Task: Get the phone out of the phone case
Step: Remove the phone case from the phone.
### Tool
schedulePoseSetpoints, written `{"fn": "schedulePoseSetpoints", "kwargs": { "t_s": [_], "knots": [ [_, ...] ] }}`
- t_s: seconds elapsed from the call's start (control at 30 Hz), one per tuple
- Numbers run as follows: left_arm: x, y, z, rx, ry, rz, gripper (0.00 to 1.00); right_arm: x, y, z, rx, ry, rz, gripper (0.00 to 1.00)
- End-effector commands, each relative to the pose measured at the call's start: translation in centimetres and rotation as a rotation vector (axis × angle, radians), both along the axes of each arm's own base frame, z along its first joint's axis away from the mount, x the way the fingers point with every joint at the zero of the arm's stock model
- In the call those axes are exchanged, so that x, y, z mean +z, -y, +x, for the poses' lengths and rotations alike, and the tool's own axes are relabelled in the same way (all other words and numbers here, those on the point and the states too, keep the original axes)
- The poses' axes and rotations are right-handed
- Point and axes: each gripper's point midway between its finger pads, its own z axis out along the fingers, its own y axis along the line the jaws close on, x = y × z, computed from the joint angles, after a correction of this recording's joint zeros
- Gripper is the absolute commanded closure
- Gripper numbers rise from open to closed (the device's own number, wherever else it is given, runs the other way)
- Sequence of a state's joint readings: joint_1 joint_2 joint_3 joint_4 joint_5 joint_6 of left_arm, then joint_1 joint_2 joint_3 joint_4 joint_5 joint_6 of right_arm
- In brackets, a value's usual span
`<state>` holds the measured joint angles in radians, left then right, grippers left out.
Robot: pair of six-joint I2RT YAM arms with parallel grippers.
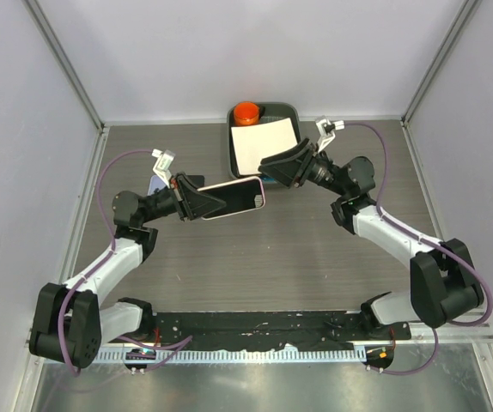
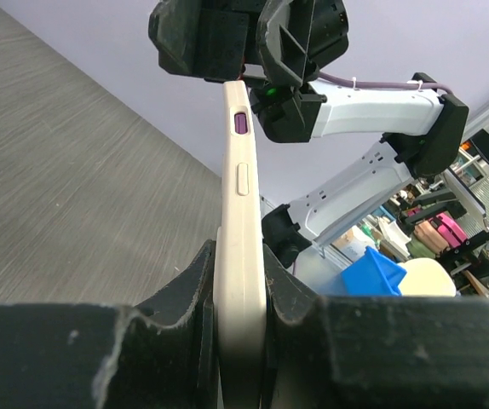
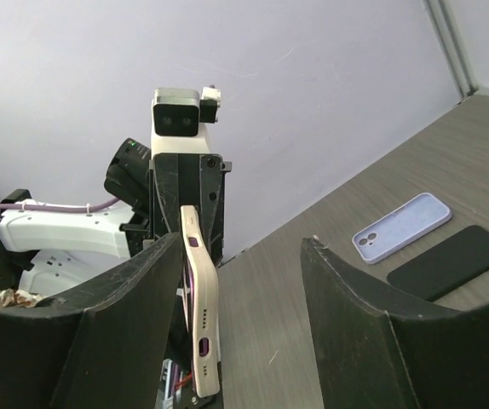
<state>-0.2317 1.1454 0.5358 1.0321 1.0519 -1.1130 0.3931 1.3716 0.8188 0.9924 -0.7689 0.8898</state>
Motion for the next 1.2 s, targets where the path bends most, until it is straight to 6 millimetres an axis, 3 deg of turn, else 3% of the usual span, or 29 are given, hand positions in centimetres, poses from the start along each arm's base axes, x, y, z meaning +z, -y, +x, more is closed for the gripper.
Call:
{"fn": "schedulePoseSetpoints", "kwargs": {
  "t_s": [0.0, 0.4, 0.7, 0.9, 1.17],
  "knots": [
    [2.0, 0.0, -0.5, -0.001, 0.127, -0.018, 0.99, 1.5, -1.1, -0.8, 0.031, 0.025, 0.053, 0.38],
    [1.9, 0.0, -0.7, -0.005, 0.136, -0.015, 0.99, 0.6, -2.6, -1.6, 0.104, -0.028, 0.055, 0.6],
    [1.8, 0.0, -0.6, 0.002, 0.14, -0.013, 1.0, 1.9, -2.1, -2.6, 0.125, -0.035, 0.101, 0.5],
    [1.8, 0.0, -0.6, 0.003, 0.14, -0.013, 0.99, 1.8, -2.2, -2.9, 0.135, -0.022, 0.095, 0.59],
    [1.9, -0.1, -0.6, 0.004, 0.144, -0.014, 1.0, 0.7, -3.2, -3.3, 0.165, -0.034, 0.062, 0.61]
  ]
}}
